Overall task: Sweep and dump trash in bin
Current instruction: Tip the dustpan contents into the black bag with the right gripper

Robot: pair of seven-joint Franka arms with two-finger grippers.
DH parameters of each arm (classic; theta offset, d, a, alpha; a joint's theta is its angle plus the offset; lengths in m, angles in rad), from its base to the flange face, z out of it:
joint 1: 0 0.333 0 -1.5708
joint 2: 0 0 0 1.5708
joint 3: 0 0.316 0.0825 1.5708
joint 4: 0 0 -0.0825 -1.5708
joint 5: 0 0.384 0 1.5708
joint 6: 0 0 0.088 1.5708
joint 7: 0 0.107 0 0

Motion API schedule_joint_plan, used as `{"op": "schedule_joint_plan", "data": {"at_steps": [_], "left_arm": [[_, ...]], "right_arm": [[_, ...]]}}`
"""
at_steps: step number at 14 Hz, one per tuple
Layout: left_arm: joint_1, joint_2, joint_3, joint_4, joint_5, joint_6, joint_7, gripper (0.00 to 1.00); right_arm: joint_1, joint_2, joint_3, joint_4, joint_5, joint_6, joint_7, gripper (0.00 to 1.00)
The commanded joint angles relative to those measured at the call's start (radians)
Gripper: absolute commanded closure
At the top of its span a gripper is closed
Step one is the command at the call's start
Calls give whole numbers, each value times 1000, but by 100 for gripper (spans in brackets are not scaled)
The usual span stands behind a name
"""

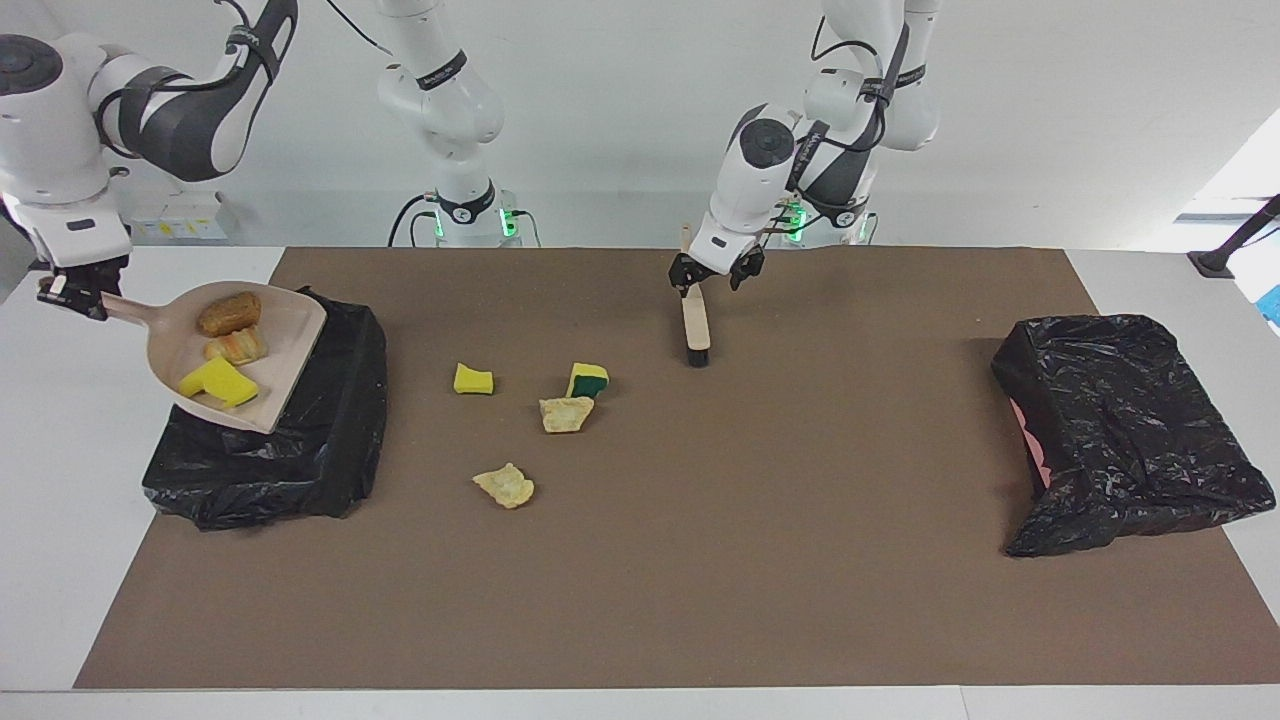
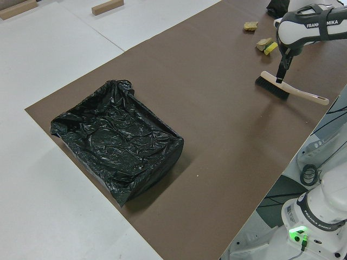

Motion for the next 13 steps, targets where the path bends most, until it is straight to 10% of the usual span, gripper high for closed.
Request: {"op": "schedule_joint_plan", "data": {"at_steps": [1, 13], "left_arm": [[60, 13, -5, 100, 16, -106, 22, 0], [365, 5, -2, 226, 65, -178, 546, 0]], "right_arm": [[9, -121, 11, -195, -164, 117, 161, 100], [226, -232, 13, -312, -534, -116, 427, 100]]}}
